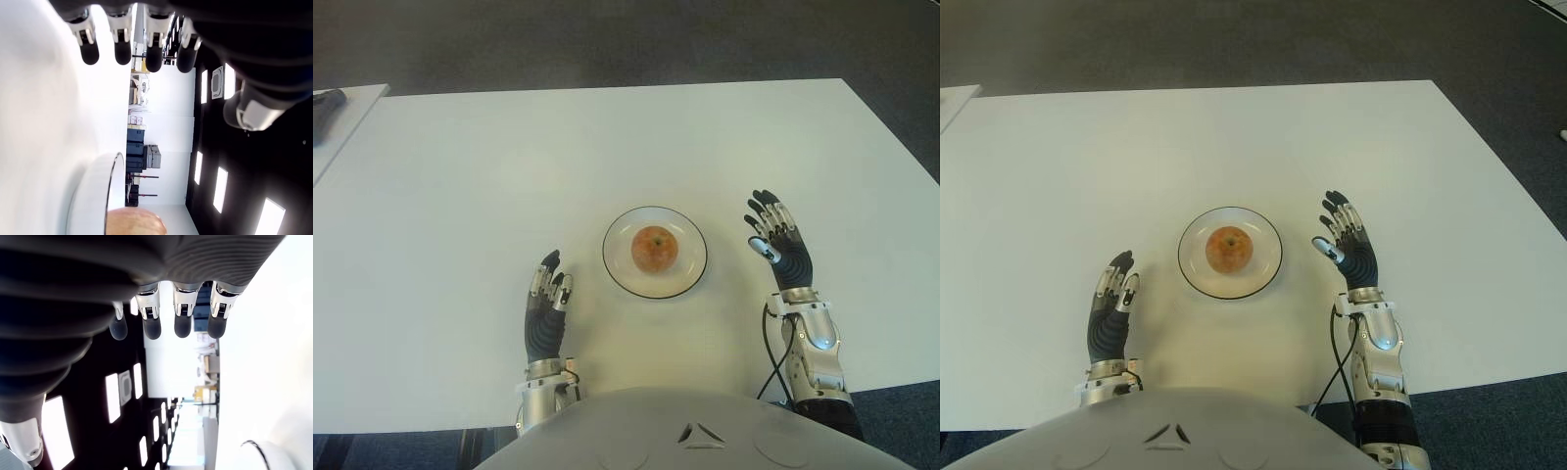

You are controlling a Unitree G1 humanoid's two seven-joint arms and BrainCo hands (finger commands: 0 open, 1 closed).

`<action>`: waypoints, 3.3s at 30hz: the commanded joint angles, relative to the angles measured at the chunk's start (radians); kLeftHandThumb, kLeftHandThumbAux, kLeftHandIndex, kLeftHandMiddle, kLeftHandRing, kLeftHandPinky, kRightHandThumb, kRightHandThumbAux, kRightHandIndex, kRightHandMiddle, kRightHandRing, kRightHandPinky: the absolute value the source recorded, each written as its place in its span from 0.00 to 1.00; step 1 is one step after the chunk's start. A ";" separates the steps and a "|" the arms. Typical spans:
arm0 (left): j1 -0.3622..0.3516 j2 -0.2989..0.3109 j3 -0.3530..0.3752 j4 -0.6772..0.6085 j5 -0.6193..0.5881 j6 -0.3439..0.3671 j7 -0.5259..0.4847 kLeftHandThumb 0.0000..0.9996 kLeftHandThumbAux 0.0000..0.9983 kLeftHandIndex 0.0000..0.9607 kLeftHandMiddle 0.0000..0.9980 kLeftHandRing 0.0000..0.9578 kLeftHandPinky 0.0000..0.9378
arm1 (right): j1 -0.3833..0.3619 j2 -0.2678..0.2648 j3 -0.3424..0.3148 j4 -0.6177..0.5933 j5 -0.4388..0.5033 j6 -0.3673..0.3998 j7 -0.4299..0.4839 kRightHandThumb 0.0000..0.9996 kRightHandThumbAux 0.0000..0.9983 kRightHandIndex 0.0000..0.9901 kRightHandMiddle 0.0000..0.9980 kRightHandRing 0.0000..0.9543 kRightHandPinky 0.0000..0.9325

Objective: Put the apples into the plate.

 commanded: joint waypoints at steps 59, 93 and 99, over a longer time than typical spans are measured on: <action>0.030 -0.009 0.008 0.061 -0.010 -0.126 -0.029 0.11 0.42 0.17 0.11 0.07 0.08 | 0.242 0.106 0.041 -0.134 -0.071 0.090 -0.024 0.21 0.64 0.02 0.05 0.05 0.06; 0.040 -0.006 0.023 0.054 -0.033 -0.118 -0.043 0.12 0.41 0.19 0.12 0.09 0.09 | 0.245 0.132 0.040 -0.102 -0.093 0.062 -0.036 0.23 0.65 0.01 0.06 0.06 0.08; 0.036 0.001 0.025 0.058 -0.050 -0.110 -0.054 0.11 0.40 0.18 0.12 0.08 0.08 | 0.239 0.132 0.039 -0.093 -0.100 0.053 -0.039 0.24 0.65 0.01 0.06 0.07 0.09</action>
